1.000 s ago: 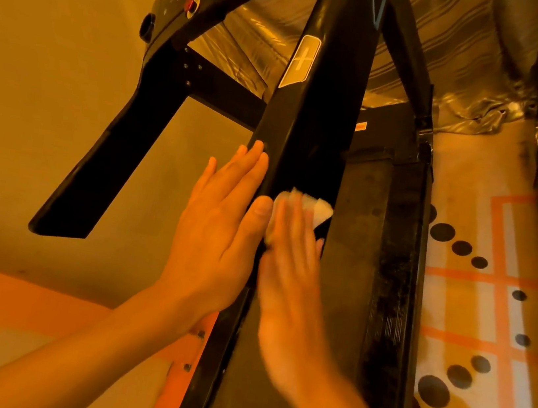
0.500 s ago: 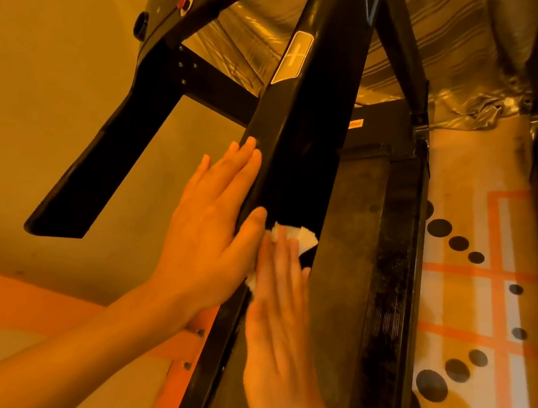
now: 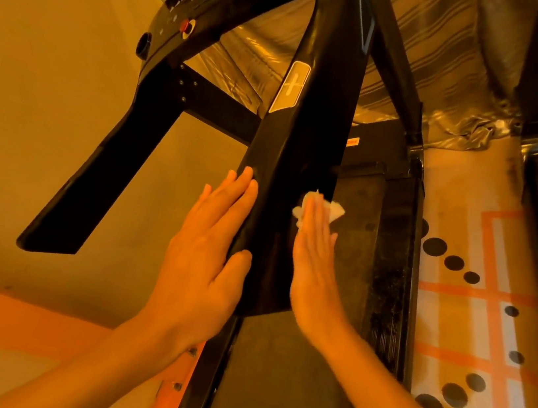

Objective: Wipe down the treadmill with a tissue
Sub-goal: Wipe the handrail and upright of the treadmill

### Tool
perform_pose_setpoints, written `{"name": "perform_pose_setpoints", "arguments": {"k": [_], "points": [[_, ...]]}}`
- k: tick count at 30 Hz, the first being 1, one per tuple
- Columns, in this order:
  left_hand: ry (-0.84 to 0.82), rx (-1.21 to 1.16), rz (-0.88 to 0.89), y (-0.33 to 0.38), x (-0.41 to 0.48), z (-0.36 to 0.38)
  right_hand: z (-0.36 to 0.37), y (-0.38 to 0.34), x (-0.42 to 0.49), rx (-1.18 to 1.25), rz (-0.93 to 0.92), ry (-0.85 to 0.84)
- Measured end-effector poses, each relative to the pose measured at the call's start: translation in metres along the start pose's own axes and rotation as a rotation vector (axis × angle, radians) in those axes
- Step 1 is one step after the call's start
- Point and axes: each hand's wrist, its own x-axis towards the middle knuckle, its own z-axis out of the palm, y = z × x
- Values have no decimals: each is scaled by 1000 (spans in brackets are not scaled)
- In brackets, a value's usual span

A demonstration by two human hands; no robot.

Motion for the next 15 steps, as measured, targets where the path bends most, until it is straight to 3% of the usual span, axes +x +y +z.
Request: {"name": "perform_pose_setpoints", "arguments": {"k": [3,5,9,12,15], "points": [[-16,-5,-3,3,2,-1,-37,27,122,-63,87,-20],[-27,-4,-7,3,2,-2,-46,35,156,-64,105,-21],[-18,-24,-2,2,2,-1,-18,14,68,-25,-71,23],[-11,-37,-6,1,1,0,0,-3,-42,-49,-144,-108],[-12,-73,-24,1,1,-1,-7,3,-26,-101,-170,-83]]}}
